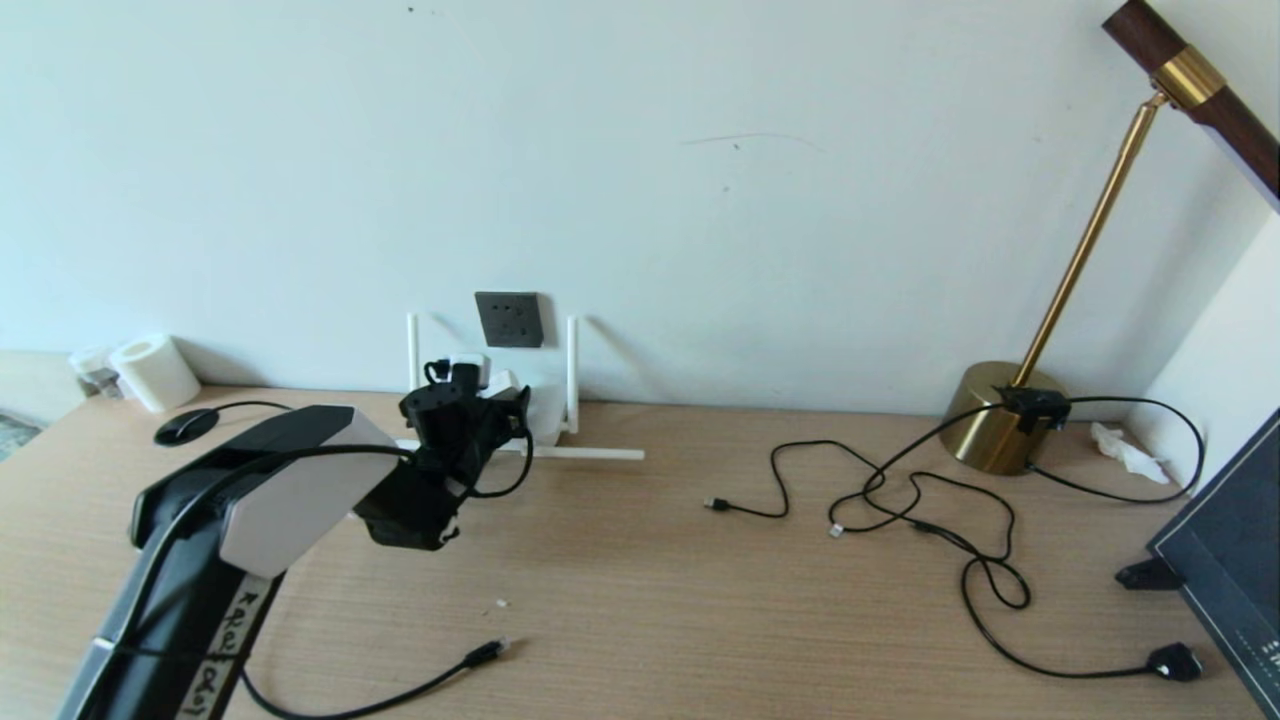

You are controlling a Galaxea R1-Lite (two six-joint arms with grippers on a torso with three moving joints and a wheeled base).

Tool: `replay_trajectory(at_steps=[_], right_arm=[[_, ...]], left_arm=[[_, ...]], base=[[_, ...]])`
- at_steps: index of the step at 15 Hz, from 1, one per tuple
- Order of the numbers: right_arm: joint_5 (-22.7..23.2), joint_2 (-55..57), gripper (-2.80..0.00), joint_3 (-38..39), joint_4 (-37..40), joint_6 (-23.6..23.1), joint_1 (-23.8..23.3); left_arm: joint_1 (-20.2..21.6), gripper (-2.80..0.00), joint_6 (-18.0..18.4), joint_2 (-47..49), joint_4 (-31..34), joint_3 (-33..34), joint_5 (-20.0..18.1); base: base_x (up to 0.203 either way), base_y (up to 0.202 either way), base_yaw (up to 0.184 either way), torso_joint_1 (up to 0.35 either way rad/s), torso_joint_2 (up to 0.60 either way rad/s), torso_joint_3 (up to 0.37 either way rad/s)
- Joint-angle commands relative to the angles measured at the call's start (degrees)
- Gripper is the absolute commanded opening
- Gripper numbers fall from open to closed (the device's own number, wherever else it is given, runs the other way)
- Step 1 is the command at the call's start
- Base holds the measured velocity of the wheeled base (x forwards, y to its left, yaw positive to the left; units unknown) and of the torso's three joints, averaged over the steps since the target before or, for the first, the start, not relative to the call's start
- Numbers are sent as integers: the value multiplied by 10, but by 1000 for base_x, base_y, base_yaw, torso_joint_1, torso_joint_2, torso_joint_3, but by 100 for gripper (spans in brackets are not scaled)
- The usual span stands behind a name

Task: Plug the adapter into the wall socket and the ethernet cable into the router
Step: Plug plug into socket

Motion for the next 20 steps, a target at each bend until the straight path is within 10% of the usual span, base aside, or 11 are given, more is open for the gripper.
replay_trajectory(at_steps=[1,8,12,14,20], right_arm=[[0,1,-280,0,0,0,0],[0,1,-280,0,0,0,0],[0,1,-280,0,0,0,0],[0,1,-280,0,0,0,0],[0,1,-280,0,0,0,0]], left_arm=[[-3,-280,1,-23,-13,26,1],[-35,-280,1,-327,-19,379,-26],[-48,-280,-40,-494,210,581,-51],[-51,-280,-126,-490,309,594,-59],[-51,-280,-151,-471,499,528,-96]], base=[[0,0,0,0,0,0],[0,0,0,0,0,0],[0,0,0,0,0,0],[0,0,0,0,0,0],[0,0,0,0,0,0]])
